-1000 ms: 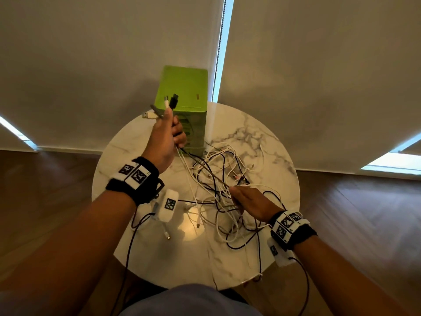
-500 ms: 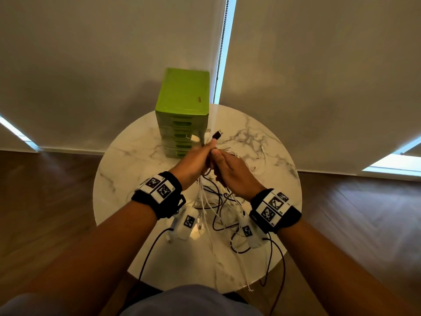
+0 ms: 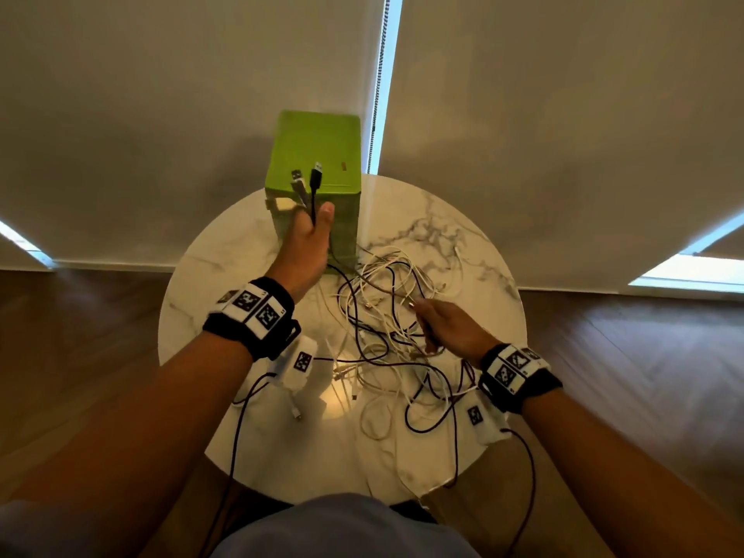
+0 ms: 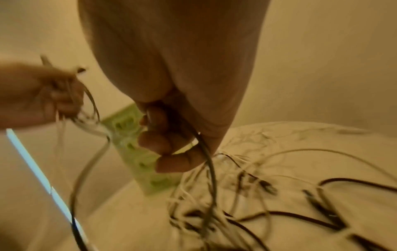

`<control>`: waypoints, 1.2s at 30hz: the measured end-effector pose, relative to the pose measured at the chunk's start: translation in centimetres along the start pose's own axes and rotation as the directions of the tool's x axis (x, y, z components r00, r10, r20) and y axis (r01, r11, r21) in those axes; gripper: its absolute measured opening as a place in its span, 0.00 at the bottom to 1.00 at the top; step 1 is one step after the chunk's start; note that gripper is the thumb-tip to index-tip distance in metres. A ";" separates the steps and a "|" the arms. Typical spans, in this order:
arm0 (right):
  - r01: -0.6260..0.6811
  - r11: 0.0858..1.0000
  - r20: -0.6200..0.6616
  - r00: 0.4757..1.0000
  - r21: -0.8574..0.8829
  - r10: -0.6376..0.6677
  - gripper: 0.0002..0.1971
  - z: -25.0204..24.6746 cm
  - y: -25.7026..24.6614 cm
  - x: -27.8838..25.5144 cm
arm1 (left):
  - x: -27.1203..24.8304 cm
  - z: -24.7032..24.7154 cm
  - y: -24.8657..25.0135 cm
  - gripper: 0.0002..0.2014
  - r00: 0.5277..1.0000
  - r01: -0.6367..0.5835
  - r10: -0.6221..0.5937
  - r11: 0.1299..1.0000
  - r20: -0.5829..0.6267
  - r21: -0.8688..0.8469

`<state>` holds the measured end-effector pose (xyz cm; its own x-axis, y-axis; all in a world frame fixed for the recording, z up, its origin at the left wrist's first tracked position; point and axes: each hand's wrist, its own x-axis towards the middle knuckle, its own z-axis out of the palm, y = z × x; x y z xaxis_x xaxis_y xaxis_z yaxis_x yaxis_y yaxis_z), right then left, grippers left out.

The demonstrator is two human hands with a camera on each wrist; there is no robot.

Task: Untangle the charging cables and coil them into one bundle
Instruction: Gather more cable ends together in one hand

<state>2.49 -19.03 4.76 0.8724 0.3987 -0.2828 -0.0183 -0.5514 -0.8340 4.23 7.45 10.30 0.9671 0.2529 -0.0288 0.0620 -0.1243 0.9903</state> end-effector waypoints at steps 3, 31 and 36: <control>0.056 0.980 -0.071 0.997 0.189 -0.043 0.23 -0.2 -3.9 0.3 | -1.9 2.1 0.2 0.15 0.989 -0.070 0.050 0.987 0.142 0.142; -0.207 0.978 -0.448 0.872 0.022 0.195 0.23 0.2 8.4 -16.9 | -12.3 19.8 -2.3 0.19 0.658 0.149 -0.185 0.982 0.730 0.115; -0.031 0.983 -0.516 0.848 0.183 0.122 0.16 -0.2 5.4 -16.5 | -12.1 20.6 -1.8 0.18 0.664 0.258 -0.222 0.964 0.714 0.059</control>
<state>-11.84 -28.75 5.01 0.9894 -0.1076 -0.0974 -0.1340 -0.4198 -0.8976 -2.51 -15.18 6.06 0.8047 -0.4897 -0.3357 0.3242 -0.1114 0.9394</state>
